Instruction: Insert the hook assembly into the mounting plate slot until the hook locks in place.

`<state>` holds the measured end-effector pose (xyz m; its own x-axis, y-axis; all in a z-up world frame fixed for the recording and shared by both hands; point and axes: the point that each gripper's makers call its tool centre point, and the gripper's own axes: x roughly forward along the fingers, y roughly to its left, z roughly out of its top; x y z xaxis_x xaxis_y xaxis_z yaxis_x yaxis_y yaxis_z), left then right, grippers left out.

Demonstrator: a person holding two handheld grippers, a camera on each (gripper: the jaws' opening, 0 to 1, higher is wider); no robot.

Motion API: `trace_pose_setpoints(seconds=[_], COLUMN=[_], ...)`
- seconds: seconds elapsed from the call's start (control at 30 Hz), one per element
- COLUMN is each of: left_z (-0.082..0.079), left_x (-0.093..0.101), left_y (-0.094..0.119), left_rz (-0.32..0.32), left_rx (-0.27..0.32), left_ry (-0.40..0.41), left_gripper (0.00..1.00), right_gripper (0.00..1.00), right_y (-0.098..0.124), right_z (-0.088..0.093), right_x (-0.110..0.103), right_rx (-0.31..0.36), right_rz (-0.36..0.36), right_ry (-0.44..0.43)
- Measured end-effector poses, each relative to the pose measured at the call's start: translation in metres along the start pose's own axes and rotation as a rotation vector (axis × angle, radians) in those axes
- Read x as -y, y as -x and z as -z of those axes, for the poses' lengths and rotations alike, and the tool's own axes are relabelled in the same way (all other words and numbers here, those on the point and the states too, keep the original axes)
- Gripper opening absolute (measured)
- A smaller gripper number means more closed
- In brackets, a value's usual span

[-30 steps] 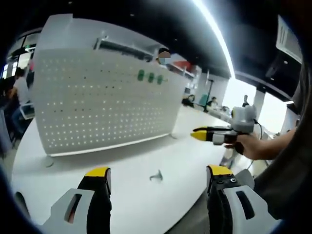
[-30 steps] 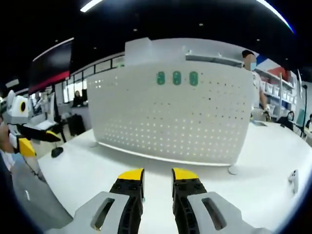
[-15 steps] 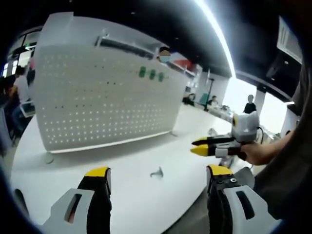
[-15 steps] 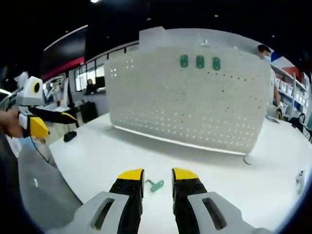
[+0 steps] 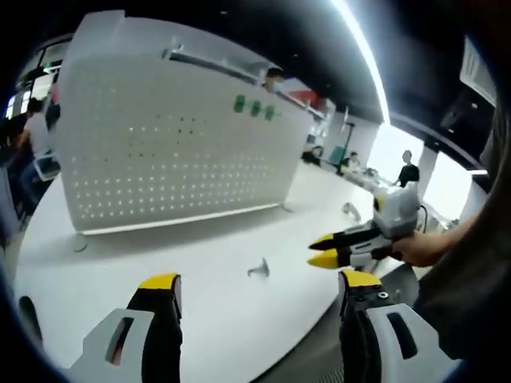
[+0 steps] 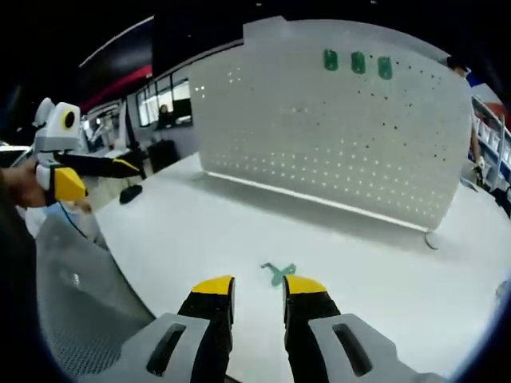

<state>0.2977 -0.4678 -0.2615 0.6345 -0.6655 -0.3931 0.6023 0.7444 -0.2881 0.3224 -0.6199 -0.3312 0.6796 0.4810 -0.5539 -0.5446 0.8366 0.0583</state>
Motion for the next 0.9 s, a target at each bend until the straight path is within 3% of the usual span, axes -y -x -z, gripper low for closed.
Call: trace_pose_setpoints(seconds=[0.13,0.4,0.67,0.9], left_z=[0.007,0.01,0.018,0.016], left_x=[0.001,-0.002,-0.005,-0.007], left_y=[-0.002,-0.005,-0.007,-0.009], left_rz=[0.004,0.004,0.005,0.004], left_rx=[-0.029,-0.045,-0.074,-0.082], left_ry=[-0.004,0.008,0.015,0.015], left_gripper=[0.82,0.82,0.82,0.82], right_gripper=[0.22,0.22,0.22,0.22], right_y=[-0.011,-0.031,-0.058,-0.08], right_z=[0.012,0.024,0.038,0.043], right_x=[-0.008,-0.005,0.005,0.02], right_rx=[-0.064,-0.145,-0.196,-0.188], right_rz=[-0.064,-0.095,-0.071,0.01], right_ry=[-0.011,-0.011,0.0,-0.026])
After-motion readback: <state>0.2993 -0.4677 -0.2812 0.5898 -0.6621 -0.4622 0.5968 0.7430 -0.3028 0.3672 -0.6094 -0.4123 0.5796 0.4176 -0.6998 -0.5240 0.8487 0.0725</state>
